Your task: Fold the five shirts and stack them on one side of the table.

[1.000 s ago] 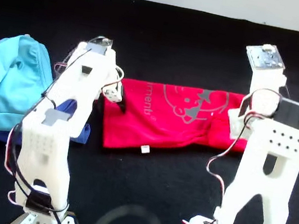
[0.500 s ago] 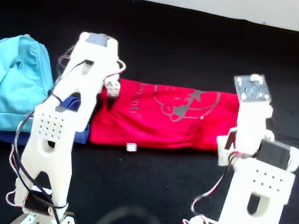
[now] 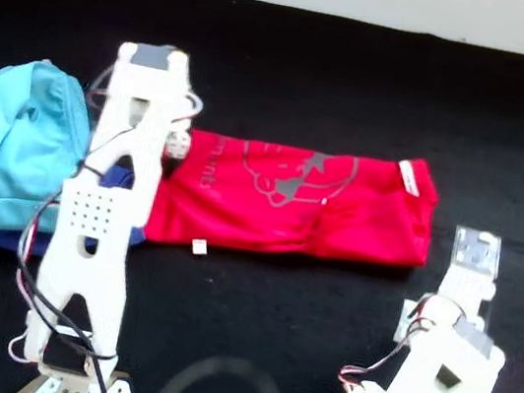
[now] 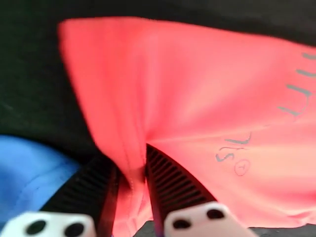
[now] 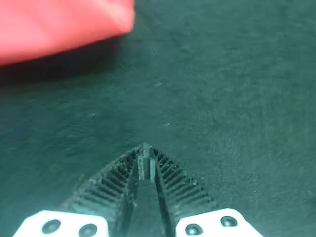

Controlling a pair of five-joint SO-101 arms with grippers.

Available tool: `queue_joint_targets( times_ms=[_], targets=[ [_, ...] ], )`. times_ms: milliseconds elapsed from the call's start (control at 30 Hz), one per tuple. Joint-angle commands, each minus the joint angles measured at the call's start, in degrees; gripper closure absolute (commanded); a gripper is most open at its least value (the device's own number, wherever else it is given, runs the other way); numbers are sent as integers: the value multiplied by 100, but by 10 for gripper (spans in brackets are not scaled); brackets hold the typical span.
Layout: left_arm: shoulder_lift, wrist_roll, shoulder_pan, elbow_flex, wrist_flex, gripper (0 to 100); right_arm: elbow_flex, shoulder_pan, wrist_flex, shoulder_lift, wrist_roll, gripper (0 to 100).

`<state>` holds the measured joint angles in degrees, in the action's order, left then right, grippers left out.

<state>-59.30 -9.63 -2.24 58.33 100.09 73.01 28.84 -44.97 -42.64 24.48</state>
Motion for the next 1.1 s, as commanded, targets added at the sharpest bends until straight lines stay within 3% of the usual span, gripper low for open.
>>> queue_joint_targets(
  times_ms=[0,233,533,1067],
  targets=[
    [804,18,655,215,79,991,365,303,637,31,-62,992],
    [1675,0,1868,242,53,991,1059,637,1525,31,-70,992],
    [1859,-9,3178,251,-431,991,1209,637,1596,31,-70,992],
    [1376,-9,3820,242,-2488,991,1209,567,1613,66,-70,992]
  ],
)
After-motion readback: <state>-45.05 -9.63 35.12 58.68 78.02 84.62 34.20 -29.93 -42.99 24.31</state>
